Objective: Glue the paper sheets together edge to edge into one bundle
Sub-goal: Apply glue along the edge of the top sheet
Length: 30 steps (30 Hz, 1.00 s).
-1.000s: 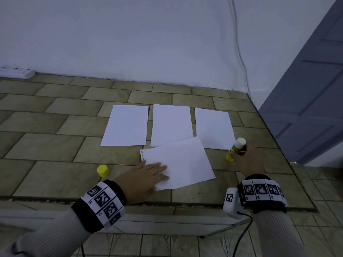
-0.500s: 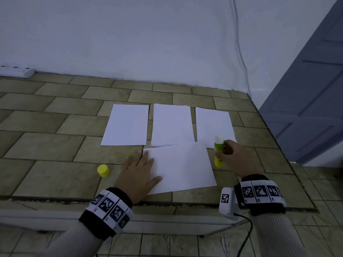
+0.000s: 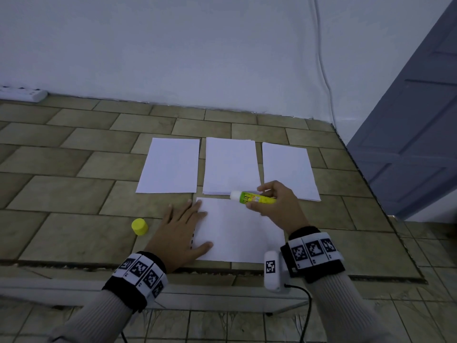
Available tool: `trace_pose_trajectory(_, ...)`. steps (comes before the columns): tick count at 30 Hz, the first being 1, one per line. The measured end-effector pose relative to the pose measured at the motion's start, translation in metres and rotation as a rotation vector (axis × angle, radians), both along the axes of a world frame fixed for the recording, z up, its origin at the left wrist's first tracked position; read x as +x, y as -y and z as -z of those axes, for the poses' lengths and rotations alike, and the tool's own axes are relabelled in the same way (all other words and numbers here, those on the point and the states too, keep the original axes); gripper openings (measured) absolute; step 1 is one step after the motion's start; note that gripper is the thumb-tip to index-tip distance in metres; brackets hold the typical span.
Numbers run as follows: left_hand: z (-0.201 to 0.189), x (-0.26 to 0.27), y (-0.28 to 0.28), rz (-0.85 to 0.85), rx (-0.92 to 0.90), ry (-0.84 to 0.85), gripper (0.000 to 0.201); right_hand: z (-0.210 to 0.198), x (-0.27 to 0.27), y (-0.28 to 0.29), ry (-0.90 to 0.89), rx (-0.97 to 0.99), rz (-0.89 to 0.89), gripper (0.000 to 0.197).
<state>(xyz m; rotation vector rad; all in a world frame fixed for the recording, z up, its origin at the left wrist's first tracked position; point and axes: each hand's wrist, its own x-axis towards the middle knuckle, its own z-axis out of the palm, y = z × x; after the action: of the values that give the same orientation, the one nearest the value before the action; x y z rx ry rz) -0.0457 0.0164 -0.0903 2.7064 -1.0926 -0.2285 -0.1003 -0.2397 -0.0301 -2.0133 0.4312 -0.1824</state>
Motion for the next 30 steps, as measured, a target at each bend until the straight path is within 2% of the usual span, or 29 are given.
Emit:
trace_pose_trajectory(5, 0.008, 0.001, -0.002, 0.017, -0.038, 0.036, 0.087, -0.005, 0.019, -0.027, 0.075, -0.010, 0.028, 0.044)
trace_pose_trajectory(12, 0.017, 0.002, -0.003, 0.018, -0.043, 0.069, 0.084, -0.008, 0.039, -0.062, 0.152, 0.082, -0.039, 0.029)
trace_pose_trajectory(16, 0.017, 0.003, -0.002, 0.019, -0.045, 0.072, 0.094, 0.004, 0.054, -0.074, 0.112, -0.125, -0.127, 0.020)
trace_pose_trajectory(20, 0.017, 0.002, -0.002, 0.020, -0.077, 0.071, 0.092, 0.009, 0.065, -0.083, 0.053, -0.368, -0.248, 0.024)
trace_pose_trajectory(23, 0.018, 0.002, -0.002, 0.015, -0.092, 0.075, 0.085, 0.006, 0.072, -0.088, 0.042, -0.409, -0.288, 0.028)
trace_pose_trajectory(30, 0.017, 0.003, -0.002, 0.012, -0.085, 0.075, 0.085, 0.003, 0.074, -0.086, 0.004, -0.442, -0.321, 0.025)
